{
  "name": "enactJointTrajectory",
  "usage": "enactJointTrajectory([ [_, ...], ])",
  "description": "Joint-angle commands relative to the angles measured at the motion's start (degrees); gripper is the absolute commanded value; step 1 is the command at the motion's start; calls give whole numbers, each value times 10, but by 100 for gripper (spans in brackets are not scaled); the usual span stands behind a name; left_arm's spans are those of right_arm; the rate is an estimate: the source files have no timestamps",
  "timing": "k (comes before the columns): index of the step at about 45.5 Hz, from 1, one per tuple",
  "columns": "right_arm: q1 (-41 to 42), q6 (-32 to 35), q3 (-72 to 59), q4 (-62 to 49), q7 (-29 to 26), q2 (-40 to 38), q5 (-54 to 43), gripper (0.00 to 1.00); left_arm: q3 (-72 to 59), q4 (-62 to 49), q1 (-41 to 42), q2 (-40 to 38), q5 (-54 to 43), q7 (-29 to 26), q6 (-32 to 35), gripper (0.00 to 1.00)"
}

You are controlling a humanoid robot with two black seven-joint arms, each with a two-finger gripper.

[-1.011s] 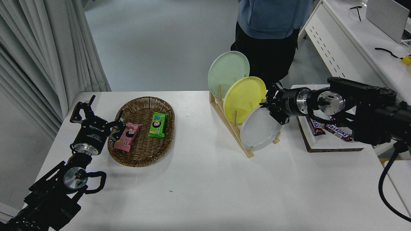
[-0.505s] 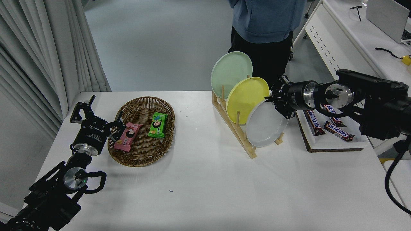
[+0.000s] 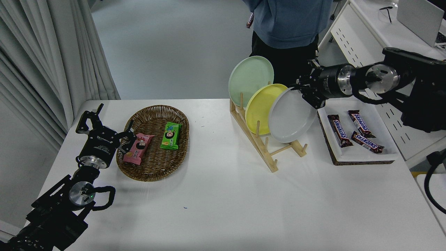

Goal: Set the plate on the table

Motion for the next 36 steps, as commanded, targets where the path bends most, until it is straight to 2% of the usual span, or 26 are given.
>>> enactJointTrajectory([
  [1, 51, -6, 23, 30, -30, -21, 27, 0, 1, 0, 0, 0, 0, 0, 0, 100],
  [17, 124, -52, 24, 77, -64, -36, 140, 0, 0, 0, 0, 0, 0, 0, 0, 100],
  [24, 120, -82, 46, 78, -82, -33, 191, 0, 0, 0, 0, 0, 0, 0, 0, 100],
  [36, 98, -147, 111, 92, -104, -30, 199, 0, 0, -1, 0, 0, 0, 0, 0, 100],
])
